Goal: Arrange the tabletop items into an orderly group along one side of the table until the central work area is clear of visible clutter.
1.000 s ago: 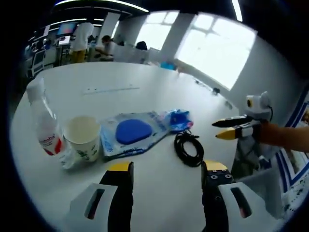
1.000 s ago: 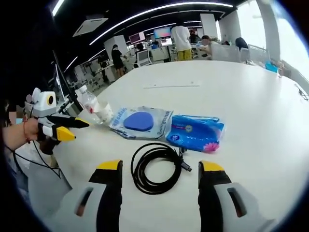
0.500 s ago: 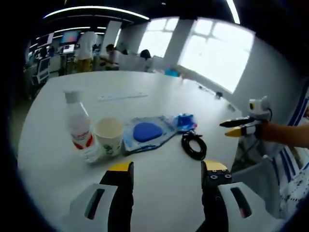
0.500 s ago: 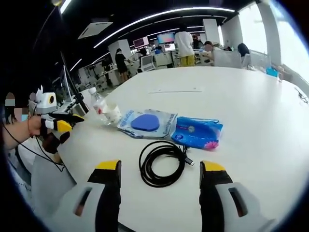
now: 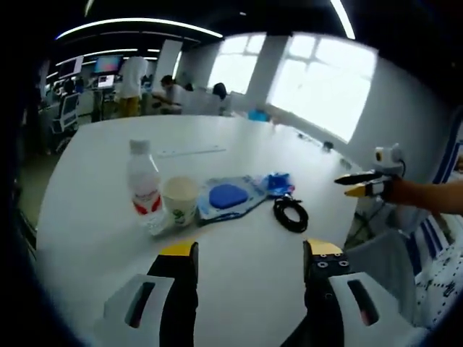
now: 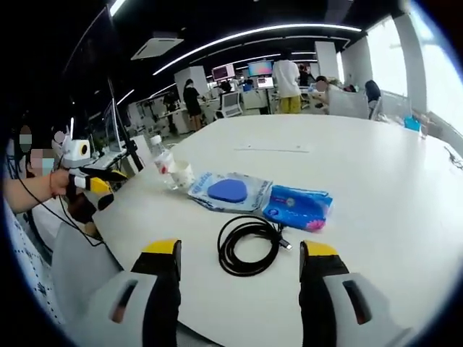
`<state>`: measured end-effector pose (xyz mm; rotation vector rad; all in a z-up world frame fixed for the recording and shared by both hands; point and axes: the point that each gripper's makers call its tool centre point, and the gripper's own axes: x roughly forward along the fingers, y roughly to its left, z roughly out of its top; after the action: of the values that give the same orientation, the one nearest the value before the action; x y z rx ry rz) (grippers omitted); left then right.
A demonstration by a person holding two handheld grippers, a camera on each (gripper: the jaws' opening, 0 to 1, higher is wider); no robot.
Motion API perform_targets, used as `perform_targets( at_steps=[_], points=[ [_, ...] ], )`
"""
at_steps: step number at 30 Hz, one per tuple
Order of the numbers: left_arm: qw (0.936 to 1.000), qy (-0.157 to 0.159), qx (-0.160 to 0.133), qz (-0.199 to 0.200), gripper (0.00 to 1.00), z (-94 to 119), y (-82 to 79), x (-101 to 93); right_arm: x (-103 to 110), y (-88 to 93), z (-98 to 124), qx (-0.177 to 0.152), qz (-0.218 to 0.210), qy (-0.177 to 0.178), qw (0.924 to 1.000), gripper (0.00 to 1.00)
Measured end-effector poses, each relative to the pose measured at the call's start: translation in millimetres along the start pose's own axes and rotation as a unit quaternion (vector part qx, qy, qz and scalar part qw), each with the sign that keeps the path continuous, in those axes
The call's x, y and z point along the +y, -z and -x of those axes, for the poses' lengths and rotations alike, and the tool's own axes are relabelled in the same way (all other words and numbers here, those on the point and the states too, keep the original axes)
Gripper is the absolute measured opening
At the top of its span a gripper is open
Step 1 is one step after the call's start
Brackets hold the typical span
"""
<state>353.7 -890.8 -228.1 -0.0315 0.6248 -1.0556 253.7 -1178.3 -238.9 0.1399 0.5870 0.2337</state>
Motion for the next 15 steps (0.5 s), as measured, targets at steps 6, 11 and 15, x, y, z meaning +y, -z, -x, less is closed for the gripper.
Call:
perform_targets(
  at_steps=[6, 11, 15],
  points=[
    [0.9997, 0.020, -0.004, -0.012, 0.65, 18, 8.1, -9.5, 3, 6.0, 10, -0.007, -0.003, -0.007, 0.9999, 0.67],
    [0.9993, 0.024, -0.027, -0.013, 0.71, 36, 7.8, -11.4, 3, 12.3, 19, -0.011, -0.006, -0.009, 0.9999, 0.71],
    [0.9986, 0.025, -0.044, -0.014, 0.76, 47, 8.4, -14.1, 3, 13.6, 25, -0.014, -0.007, -0.010, 0.9998, 0.72]
  ],
)
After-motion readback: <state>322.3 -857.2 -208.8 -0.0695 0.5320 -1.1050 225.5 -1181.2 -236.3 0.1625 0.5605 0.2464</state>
